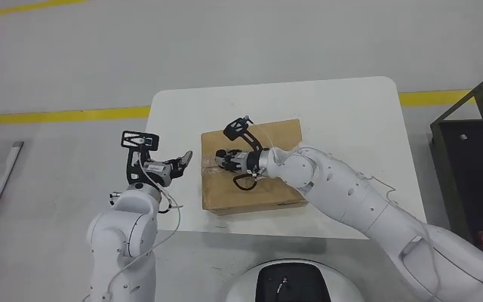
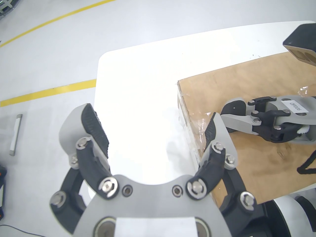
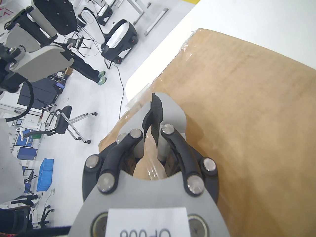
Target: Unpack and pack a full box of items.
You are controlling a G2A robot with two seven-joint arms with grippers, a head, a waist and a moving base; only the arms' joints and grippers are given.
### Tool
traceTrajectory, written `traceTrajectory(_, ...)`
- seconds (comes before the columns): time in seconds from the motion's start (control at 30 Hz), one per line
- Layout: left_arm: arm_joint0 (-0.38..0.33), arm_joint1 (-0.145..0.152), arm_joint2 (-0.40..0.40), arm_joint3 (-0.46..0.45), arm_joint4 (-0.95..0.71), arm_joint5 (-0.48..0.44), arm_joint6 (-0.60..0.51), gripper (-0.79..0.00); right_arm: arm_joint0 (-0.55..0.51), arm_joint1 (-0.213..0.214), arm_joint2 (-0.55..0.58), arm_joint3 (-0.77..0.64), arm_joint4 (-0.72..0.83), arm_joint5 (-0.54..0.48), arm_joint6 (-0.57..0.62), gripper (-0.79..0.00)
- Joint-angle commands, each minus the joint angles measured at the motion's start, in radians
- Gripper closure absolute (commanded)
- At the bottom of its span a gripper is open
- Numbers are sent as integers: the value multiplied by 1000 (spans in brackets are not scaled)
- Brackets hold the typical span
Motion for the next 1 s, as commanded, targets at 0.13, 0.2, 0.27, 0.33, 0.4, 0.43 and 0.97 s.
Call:
traceTrajectory(0.13, -8, 3, 7, 3, -7, 11, 3, -785, -80, 45, 91, -106, -46, 25, 53, 0)
traceTrajectory(0.2, -9, 4, 13, 3, -7, 11, 2, -785, -112, 62, 128, -150, -62, 39, 72, 0)
traceTrajectory(0.27, -9, 6, 19, 2, -6, 9, 4, -785, -148, 79, 169, -194, -73, 51, 91, 0)
traceTrajectory(0.33, -9, 7, 25, 2, -6, 7, 3, -785, -185, 95, 207, -238, -88, 62, 112, 0)
traceTrajectory(0.4, -9, 8, 29, 3, -6, 7, 3, -785, -221, 110, 249, -279, -103, 77, 126, 0)
traceTrajectory(0.43, -10, 8, 32, 4, -5, 7, 3, -785, -240, 118, 269, -301, -107, 83, 135, 0)
traceTrajectory(0.97, -24, 16, 74, 12, -18, 7, 4, -785, -498, 203, 573, -546, -154, 149, 215, 0)
